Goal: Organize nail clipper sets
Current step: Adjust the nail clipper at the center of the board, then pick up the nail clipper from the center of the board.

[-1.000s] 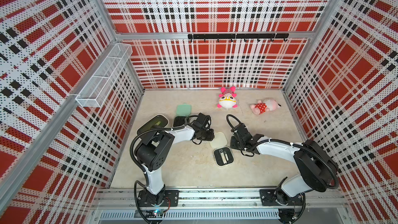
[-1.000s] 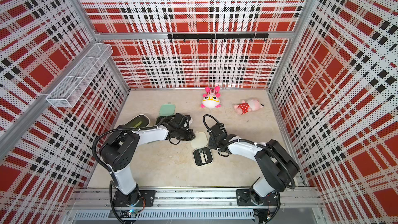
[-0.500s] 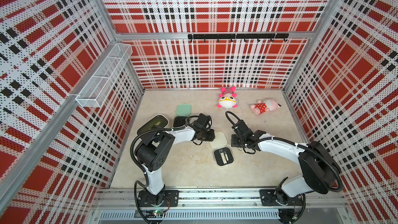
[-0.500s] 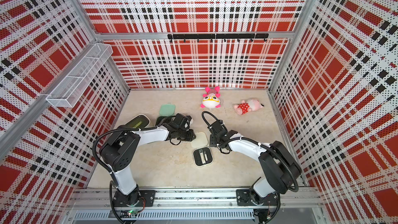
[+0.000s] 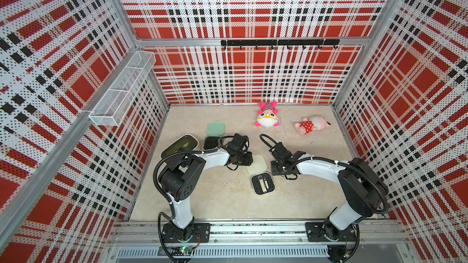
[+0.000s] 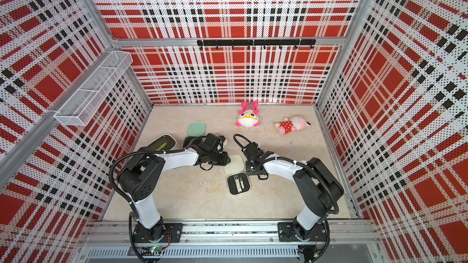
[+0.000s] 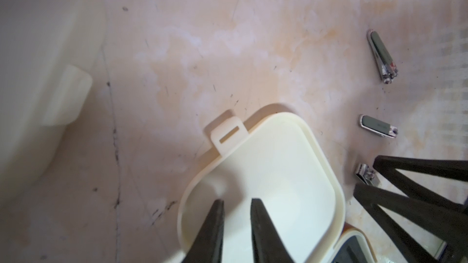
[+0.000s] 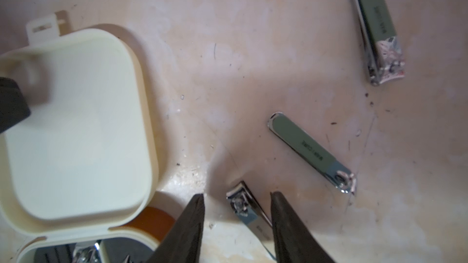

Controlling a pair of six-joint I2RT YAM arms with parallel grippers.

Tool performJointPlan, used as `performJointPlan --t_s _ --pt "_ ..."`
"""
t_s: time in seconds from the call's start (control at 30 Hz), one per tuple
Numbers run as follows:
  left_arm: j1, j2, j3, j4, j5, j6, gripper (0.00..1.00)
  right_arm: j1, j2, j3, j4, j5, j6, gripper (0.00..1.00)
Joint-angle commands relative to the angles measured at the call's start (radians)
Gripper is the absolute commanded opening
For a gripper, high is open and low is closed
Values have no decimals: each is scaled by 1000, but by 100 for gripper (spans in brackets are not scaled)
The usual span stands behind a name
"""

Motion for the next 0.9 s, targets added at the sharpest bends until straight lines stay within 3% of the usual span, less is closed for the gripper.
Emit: performJointPlan --t_s 0.0,0.33,0.6,0.87 --pt "-3 -9 -17 -8 0 3 25 -7 15 17 -9 -2 -11 42" --pt "-1 -5 -8 -8 7 3 25 -7 13 13 0 -16 1 22" --pt "-3 -5 -14 -8 4 3 25 -7 31 13 2 -26 1 29" --pt "-1 -10 -20 -4 0 3 25 -7 38 7 13 -37 -1 22"
